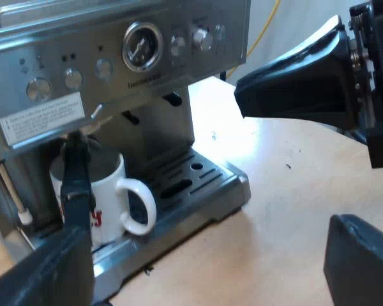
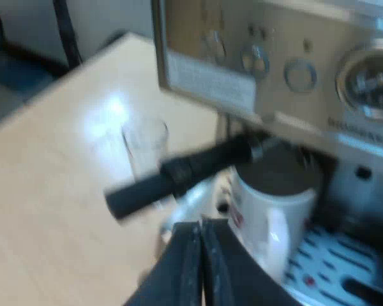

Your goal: Place mug into machine

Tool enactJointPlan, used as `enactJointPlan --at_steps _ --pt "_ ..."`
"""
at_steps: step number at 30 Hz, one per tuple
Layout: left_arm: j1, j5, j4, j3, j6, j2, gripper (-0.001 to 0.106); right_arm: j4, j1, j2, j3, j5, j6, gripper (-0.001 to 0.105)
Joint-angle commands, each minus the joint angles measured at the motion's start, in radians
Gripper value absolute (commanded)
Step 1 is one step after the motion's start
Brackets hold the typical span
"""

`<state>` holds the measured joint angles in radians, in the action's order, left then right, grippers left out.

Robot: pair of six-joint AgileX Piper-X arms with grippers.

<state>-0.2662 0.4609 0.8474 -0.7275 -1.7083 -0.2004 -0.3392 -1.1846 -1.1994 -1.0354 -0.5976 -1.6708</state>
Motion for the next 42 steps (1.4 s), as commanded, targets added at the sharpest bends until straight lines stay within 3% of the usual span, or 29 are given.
enactJointPlan --at_steps 1,11,16,27,42 --pt "-0.004 0.008 -0.048 -0.010 -0.041 -0.013 0.077 0.084 0.027 -0.014 -0.003 0.012 -0.010 0.000" --pt "-0.004 0.008 -0.177 -0.010 -0.065 -0.146 0.077 0.218 0.171 -0.104 -0.006 0.137 -0.018 0.000" --pt "-0.004 0.008 -0.224 -0.010 -0.065 -0.202 0.077 0.282 0.213 -0.162 -0.017 0.154 -0.056 0.000" --pt "-0.004 0.008 -0.224 -0.010 -0.065 -0.206 0.077 0.283 0.246 -0.251 -0.086 0.184 -0.062 0.000" --pt "-0.004 0.015 -0.224 -0.010 -0.065 -0.206 0.077 0.333 0.297 -0.273 -0.086 0.233 -0.057 0.000"
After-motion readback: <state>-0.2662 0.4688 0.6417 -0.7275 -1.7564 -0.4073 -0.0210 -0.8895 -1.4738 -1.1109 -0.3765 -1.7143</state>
